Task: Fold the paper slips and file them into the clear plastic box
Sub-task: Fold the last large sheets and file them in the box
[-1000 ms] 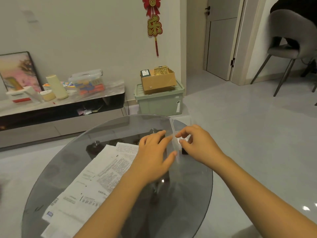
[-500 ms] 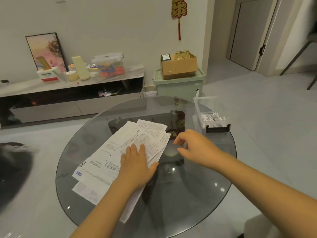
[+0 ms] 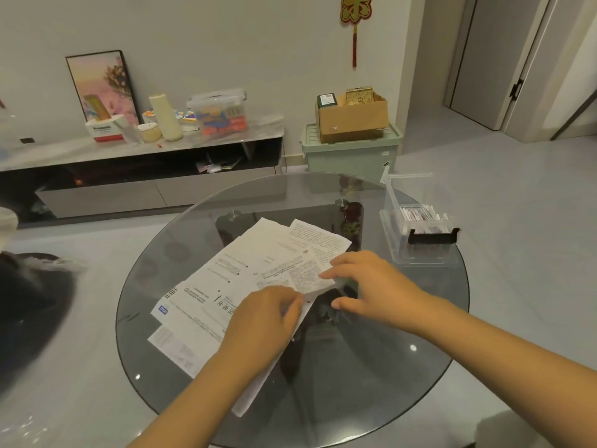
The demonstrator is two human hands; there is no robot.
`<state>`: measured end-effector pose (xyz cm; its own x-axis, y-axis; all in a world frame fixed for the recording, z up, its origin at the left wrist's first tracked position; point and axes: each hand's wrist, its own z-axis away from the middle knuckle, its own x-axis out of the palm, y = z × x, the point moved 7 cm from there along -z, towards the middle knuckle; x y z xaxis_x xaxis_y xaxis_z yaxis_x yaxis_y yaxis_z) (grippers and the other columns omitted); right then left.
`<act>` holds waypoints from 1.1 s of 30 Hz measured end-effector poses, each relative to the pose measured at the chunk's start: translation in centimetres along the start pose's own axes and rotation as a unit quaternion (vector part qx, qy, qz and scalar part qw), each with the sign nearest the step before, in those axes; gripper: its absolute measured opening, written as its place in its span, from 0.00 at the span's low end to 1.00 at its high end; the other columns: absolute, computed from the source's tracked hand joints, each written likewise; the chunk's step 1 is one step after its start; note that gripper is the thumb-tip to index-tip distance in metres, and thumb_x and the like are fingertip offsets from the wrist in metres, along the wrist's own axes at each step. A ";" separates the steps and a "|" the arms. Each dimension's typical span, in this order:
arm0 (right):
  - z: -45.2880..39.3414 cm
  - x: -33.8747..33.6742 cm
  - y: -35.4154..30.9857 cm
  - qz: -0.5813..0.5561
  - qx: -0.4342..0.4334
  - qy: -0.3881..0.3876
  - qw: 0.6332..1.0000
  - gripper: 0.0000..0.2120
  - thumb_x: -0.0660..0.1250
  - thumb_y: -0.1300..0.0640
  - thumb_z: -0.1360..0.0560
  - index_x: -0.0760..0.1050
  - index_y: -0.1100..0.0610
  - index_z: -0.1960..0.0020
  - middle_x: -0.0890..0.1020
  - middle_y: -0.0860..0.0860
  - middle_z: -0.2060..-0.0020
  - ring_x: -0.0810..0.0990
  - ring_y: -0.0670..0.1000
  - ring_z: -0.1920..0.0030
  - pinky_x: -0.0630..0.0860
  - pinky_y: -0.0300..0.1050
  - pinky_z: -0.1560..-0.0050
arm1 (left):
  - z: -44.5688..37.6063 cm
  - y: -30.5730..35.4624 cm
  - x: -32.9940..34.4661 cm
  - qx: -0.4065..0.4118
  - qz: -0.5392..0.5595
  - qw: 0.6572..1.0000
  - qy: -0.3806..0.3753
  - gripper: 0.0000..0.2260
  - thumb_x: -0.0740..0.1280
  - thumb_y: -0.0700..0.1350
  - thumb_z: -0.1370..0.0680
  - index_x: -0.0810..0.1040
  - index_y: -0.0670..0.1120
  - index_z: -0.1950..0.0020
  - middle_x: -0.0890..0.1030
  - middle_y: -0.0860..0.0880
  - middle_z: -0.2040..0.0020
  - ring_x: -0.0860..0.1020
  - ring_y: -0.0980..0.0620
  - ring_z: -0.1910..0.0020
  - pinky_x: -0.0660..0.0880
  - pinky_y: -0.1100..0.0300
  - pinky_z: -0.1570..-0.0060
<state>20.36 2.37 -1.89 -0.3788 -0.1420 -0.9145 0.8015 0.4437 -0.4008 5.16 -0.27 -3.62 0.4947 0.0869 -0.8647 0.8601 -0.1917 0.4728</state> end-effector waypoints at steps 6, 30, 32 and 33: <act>0.8 -0.1 -0.2 -0.065 0.024 -0.067 0.995 0.07 0.67 0.50 0.27 0.78 0.53 0.56 0.82 0.50 0.54 0.79 0.50 0.52 0.75 0.47 0.49 | 1.9 0.5 -1.2 -0.019 0.124 0.992 0.001 0.12 0.64 0.52 0.22 0.79 0.53 0.65 0.79 0.57 0.67 0.77 0.62 0.65 0.70 0.72 0.66; 2.1 0.6 1.5 -0.098 0.113 -0.011 0.989 0.20 0.66 0.60 0.27 0.73 0.40 0.40 0.75 0.46 0.66 0.74 0.43 0.64 0.67 0.30 0.68 | 1.3 0.0 0.4 0.023 -0.043 0.999 -0.011 0.20 0.67 0.48 0.23 0.69 0.57 0.32 0.63 0.56 0.33 0.63 0.55 0.35 0.61 0.64 0.36; 2.4 0.4 1.6 -0.101 0.124 -0.003 0.987 0.16 0.65 0.60 0.26 0.78 0.42 0.44 0.77 0.45 0.66 0.76 0.43 0.65 0.68 0.30 0.69 | 1.7 0.8 0.8 0.079 -0.050 0.996 -0.009 0.14 0.65 0.47 0.23 0.75 0.54 0.37 0.71 0.55 0.40 0.68 0.54 0.41 0.65 0.64 0.41; 2.5 0.4 1.7 -0.105 0.131 -0.004 0.986 0.14 0.65 0.60 0.26 0.80 0.43 0.46 0.79 0.46 0.65 0.77 0.44 0.65 0.70 0.30 0.68 | 1.9 1.1 1.1 0.094 -0.044 0.994 -0.014 0.12 0.64 0.49 0.23 0.77 0.53 0.40 0.73 0.55 0.43 0.70 0.53 0.43 0.67 0.62 0.43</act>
<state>22.77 0.86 -3.10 -0.5469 -0.2139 -0.8094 0.7978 0.1600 -0.5813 6.42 -2.24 -4.32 0.4127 0.0843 -0.9070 0.8597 -0.3651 0.3573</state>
